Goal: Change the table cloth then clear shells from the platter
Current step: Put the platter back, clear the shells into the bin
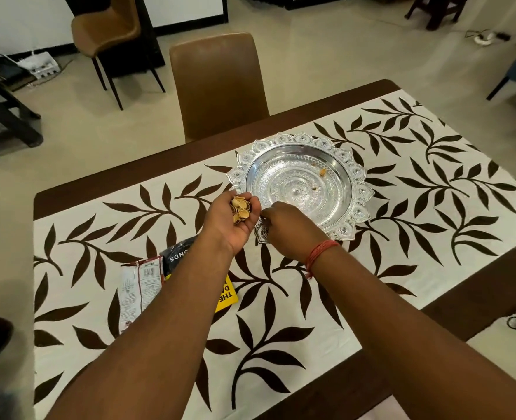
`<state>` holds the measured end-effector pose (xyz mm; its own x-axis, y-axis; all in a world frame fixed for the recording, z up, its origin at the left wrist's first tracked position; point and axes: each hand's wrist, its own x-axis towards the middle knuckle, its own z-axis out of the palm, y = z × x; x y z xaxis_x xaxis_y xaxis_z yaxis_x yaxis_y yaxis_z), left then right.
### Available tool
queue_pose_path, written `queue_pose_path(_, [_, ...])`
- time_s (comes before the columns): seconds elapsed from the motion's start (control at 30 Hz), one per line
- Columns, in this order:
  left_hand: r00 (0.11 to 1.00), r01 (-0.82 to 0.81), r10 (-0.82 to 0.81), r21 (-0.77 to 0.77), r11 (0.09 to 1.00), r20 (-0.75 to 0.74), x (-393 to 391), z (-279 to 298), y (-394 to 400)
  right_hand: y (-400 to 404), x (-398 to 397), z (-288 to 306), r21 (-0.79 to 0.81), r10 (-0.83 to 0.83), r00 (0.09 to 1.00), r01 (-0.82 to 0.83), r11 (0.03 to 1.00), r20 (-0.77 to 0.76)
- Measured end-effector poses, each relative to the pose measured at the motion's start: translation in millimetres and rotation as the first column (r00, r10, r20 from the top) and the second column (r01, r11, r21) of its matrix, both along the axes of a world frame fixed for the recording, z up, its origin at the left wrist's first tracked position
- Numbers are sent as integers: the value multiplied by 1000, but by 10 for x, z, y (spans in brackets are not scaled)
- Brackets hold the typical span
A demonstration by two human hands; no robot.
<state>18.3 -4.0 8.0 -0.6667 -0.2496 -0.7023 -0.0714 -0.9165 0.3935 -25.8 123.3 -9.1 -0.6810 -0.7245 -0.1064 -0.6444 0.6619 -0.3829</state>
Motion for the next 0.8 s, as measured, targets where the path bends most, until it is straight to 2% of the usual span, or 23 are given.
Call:
queue_pose_path(0.17, [1000,-7,7,-3,1000,-5,8,14,9,143,-59,92,-126,-107,979,130,983,175])
queue_pose_path(0.3, [1000,7,-7,-20,1000,1,10,31,25,146,-157,121,-166,-154,941,211,963,302])
queue_pose_path(0.37, [1000,6,-6,-17,1000,0,9,40,31,125,-196,151,-195,-173,927,247,949,333])
queue_pose_path(0.47, [1000,6,-6,-9,1000,-5,9,68,34,87,-250,272,-327,-218,909,339,882,354])
queue_pose_path(0.53, [1000,3,-3,-1,1000,-13,4,86,38,5,-257,412,-437,-195,922,335,835,335])
queue_pose_path(0.57, [1000,1,-1,0,1000,-18,-2,89,41,-49,-248,488,-464,-142,939,282,840,314])
queue_pose_path(0.67, [1000,1,0,5,1000,-24,-13,91,53,-159,-242,702,-415,43,971,61,908,237])
queue_pose_path(0.73, [1000,-3,4,42,999,-23,-1,88,48,-136,-381,743,-444,-4,976,102,890,218])
queue_pose_path(0.8, [1000,8,-7,70,998,-20,15,91,48,-18,-650,663,-411,-159,978,201,889,134])
